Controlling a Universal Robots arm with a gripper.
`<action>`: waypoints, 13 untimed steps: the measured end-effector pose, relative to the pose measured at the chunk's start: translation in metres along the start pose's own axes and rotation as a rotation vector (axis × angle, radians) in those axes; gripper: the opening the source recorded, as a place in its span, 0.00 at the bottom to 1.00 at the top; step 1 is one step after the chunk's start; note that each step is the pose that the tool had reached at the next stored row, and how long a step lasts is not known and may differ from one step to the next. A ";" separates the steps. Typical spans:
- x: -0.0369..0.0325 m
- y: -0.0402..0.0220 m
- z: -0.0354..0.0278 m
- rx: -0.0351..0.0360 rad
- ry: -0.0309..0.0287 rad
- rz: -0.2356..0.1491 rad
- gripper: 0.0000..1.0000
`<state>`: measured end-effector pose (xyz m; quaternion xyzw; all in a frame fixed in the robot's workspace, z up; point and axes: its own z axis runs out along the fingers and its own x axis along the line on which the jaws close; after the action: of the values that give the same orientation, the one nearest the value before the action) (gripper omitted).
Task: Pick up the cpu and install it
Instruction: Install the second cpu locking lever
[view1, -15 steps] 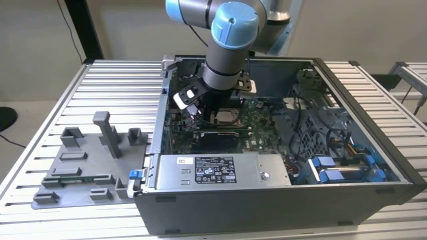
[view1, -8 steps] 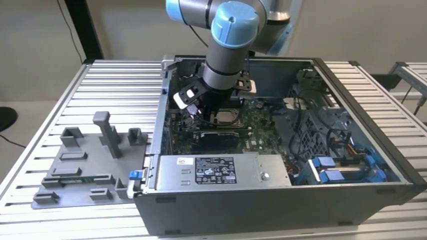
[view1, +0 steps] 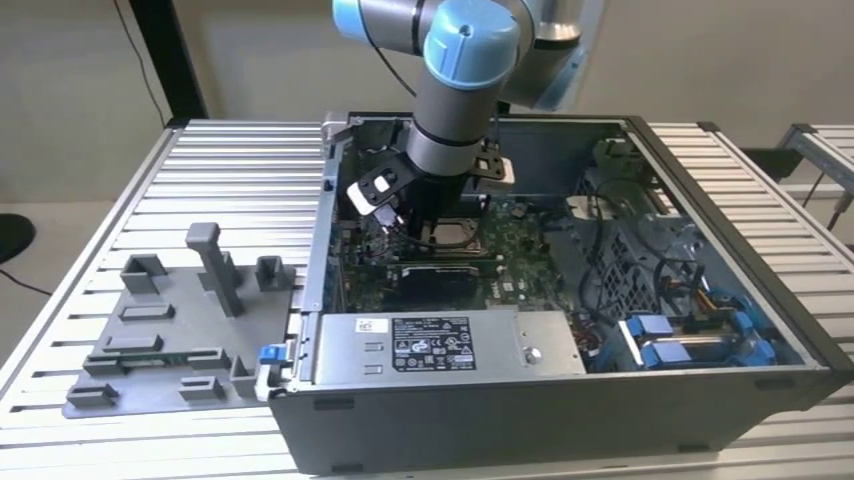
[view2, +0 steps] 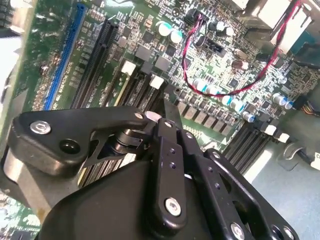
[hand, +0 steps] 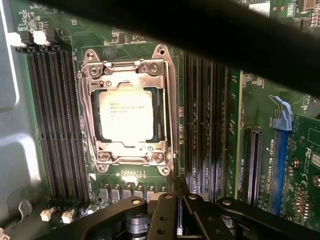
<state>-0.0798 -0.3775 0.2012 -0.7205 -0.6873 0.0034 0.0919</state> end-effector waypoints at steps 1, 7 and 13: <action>0.0005 -0.0002 -0.0016 -0.0002 0.0019 0.000 0.00; 0.0037 -0.0035 -0.0250 -0.0008 0.0031 0.000 0.00; 0.0071 -0.0068 -0.0523 0.0017 0.0027 0.000 0.00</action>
<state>-0.0793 -0.3769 0.2544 -0.7205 -0.6871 0.0030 0.0935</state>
